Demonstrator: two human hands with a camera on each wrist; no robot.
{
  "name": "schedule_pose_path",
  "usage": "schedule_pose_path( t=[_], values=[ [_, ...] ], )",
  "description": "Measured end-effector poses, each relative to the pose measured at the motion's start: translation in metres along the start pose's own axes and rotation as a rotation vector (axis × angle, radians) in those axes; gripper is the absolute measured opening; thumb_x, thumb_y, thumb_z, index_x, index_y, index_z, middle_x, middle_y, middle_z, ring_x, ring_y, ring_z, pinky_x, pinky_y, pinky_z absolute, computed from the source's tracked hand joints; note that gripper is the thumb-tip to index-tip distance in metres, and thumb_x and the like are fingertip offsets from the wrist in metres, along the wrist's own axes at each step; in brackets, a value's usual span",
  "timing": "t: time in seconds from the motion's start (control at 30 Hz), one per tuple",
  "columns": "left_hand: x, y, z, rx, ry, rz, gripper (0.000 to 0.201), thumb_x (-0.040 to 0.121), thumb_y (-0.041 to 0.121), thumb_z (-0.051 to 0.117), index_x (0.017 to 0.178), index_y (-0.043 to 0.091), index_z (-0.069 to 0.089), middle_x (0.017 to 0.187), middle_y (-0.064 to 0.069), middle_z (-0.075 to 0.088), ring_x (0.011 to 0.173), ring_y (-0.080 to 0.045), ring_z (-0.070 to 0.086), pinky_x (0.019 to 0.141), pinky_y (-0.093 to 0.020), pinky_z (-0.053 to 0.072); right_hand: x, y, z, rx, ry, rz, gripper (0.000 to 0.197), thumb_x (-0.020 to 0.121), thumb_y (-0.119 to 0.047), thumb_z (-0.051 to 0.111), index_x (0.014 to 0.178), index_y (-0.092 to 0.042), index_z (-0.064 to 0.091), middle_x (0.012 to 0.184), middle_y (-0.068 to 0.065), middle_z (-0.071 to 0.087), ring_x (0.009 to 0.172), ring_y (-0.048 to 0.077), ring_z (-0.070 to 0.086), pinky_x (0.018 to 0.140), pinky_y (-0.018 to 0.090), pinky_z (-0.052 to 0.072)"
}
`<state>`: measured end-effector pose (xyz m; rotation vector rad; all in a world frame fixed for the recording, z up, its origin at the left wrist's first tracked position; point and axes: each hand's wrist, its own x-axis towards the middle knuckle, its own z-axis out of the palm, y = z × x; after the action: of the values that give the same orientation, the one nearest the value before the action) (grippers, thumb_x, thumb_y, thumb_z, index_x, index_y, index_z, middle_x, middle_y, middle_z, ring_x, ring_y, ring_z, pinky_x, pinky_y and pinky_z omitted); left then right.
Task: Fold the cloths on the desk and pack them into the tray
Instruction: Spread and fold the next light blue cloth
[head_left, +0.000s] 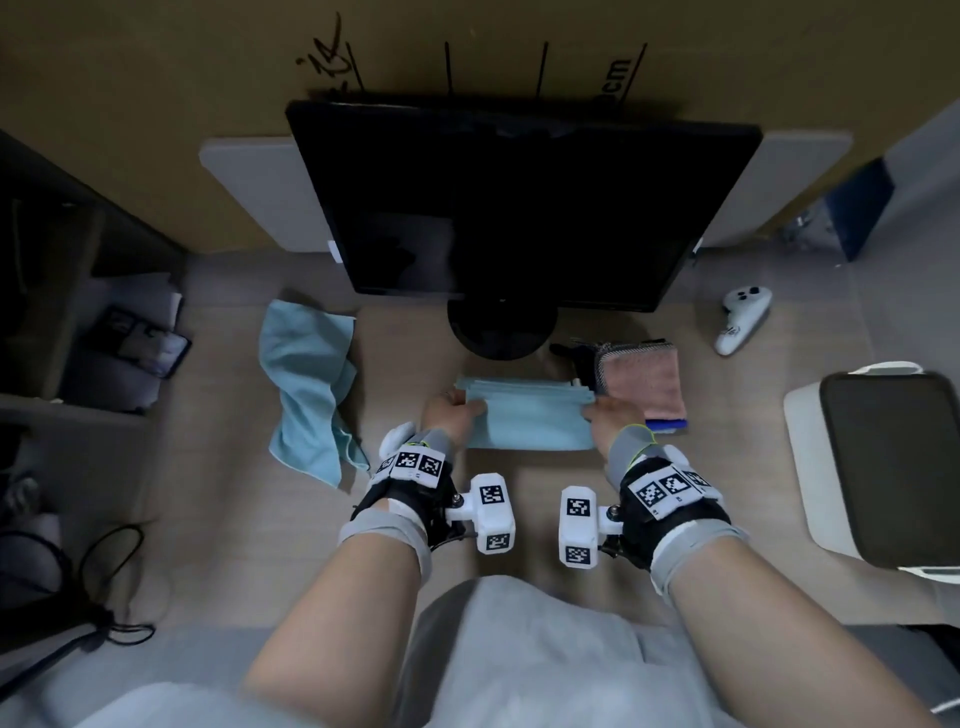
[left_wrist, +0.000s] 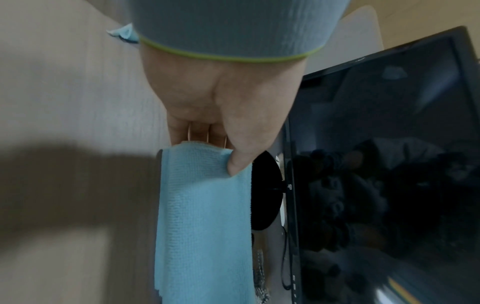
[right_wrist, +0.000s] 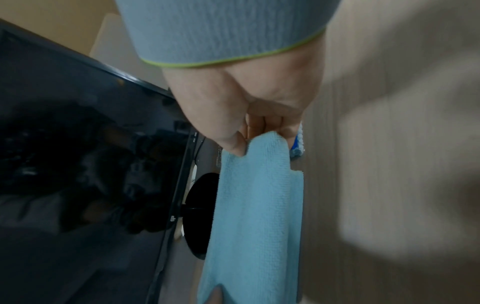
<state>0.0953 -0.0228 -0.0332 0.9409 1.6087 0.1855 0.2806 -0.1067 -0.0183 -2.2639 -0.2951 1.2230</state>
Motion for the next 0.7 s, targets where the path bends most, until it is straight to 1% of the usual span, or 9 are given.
schedule_pose_path(
  t=[0.1, 0.2, 0.27, 0.37, 0.4, 0.53, 0.6, 0.63, 0.7],
  values=[
    [0.014, 0.002, 0.005, 0.017, 0.047, -0.024, 0.038, 0.074, 0.030, 0.068, 0.106, 0.011, 0.069, 0.102, -0.009, 0.072, 0.093, -0.027, 0.067, 0.089, -0.039, 0.054, 0.019, 0.000, 0.009, -0.004, -0.018, 0.045, 0.031, 0.093, -0.010, 0.056, 0.122, -0.003, 0.062, 0.112, 0.014, 0.065, 0.087, 0.019, 0.052, 0.071, 0.022, 0.036],
    [0.021, 0.009, 0.005, 0.009, 0.136, -0.044, 0.028, 0.087, 0.019, 0.062, 0.113, 0.012, 0.068, 0.107, -0.011, 0.071, 0.100, -0.027, 0.066, 0.090, -0.032, 0.052, 0.029, 0.000, 0.020, 0.006, -0.023, 0.036, 0.031, 0.093, -0.009, 0.057, 0.121, -0.002, 0.063, 0.109, 0.016, 0.066, 0.084, 0.019, 0.052, 0.057, 0.018, 0.036],
    [0.028, 0.012, 0.006, 0.039, 0.184, -0.067, 0.028, 0.089, 0.014, 0.060, 0.115, 0.011, 0.068, 0.109, -0.013, 0.070, 0.102, -0.029, 0.066, 0.091, -0.033, 0.052, 0.036, -0.001, 0.024, -0.010, -0.005, 0.050, 0.030, 0.092, -0.011, 0.057, 0.121, -0.005, 0.065, 0.113, 0.018, 0.066, 0.084, 0.021, 0.053, 0.051, 0.016, 0.035],
    [0.037, 0.007, 0.008, 0.140, 0.154, -0.046, 0.025, 0.088, 0.018, 0.061, 0.111, 0.010, 0.069, 0.105, -0.014, 0.071, 0.097, -0.030, 0.067, 0.086, -0.036, 0.053, 0.046, 0.001, 0.029, -0.104, 0.030, 0.043, 0.030, 0.091, -0.017, 0.057, 0.118, -0.015, 0.068, 0.111, 0.010, 0.069, 0.091, 0.027, 0.058, 0.070, 0.018, 0.036],
    [0.039, 0.004, 0.009, 0.155, 0.141, -0.036, 0.025, 0.088, 0.020, 0.062, 0.110, 0.010, 0.068, 0.104, -0.013, 0.071, 0.094, -0.029, 0.066, 0.085, -0.036, 0.053, 0.048, 0.001, 0.030, -0.117, 0.044, 0.038, 0.029, 0.090, -0.017, 0.057, 0.116, -0.016, 0.069, 0.108, 0.009, 0.070, 0.088, 0.026, 0.059, 0.071, 0.020, 0.037],
    [0.044, -0.003, 0.009, 0.177, 0.169, 0.038, 0.029, 0.087, 0.021, 0.065, 0.114, 0.010, 0.065, 0.101, -0.005, 0.066, 0.090, -0.023, 0.061, 0.077, -0.028, 0.046, 0.044, 0.002, 0.031, -0.069, 0.083, 0.013, 0.031, 0.088, -0.010, 0.057, 0.117, -0.011, 0.069, 0.102, 0.011, 0.072, 0.080, 0.021, 0.059, 0.062, 0.017, 0.044],
    [0.042, 0.002, 0.005, 0.140, 0.243, 0.077, 0.023, 0.082, 0.020, 0.069, 0.105, 0.018, 0.065, 0.094, 0.001, 0.064, 0.086, -0.019, 0.060, 0.074, -0.025, 0.046, 0.042, -0.003, 0.030, -0.006, 0.096, -0.017, 0.030, 0.088, -0.005, 0.058, 0.116, -0.008, 0.067, 0.104, 0.011, 0.071, 0.079, 0.018, 0.058, 0.049, 0.006, 0.040],
    [0.042, 0.006, 0.003, 0.115, 0.286, 0.083, 0.017, 0.080, 0.018, 0.070, 0.095, 0.022, 0.064, 0.090, 0.002, 0.065, 0.084, -0.019, 0.062, 0.074, -0.027, 0.049, 0.041, -0.005, 0.028, 0.015, 0.127, -0.031, 0.029, 0.086, -0.004, 0.059, 0.113, -0.010, 0.069, 0.102, 0.011, 0.072, 0.077, 0.019, 0.059, 0.046, 0.006, 0.040],
    [0.046, 0.011, 0.000, 0.091, 0.371, 0.093, 0.013, 0.077, 0.013, 0.067, 0.079, 0.024, 0.061, 0.086, -0.001, 0.070, 0.080, -0.024, 0.065, 0.075, -0.032, 0.055, 0.040, -0.011, 0.025, 0.000, 0.221, -0.030, 0.022, 0.081, -0.009, 0.062, 0.099, -0.018, 0.071, 0.090, 0.010, 0.073, 0.069, 0.023, 0.061, 0.049, 0.018, 0.043]
  ],
)
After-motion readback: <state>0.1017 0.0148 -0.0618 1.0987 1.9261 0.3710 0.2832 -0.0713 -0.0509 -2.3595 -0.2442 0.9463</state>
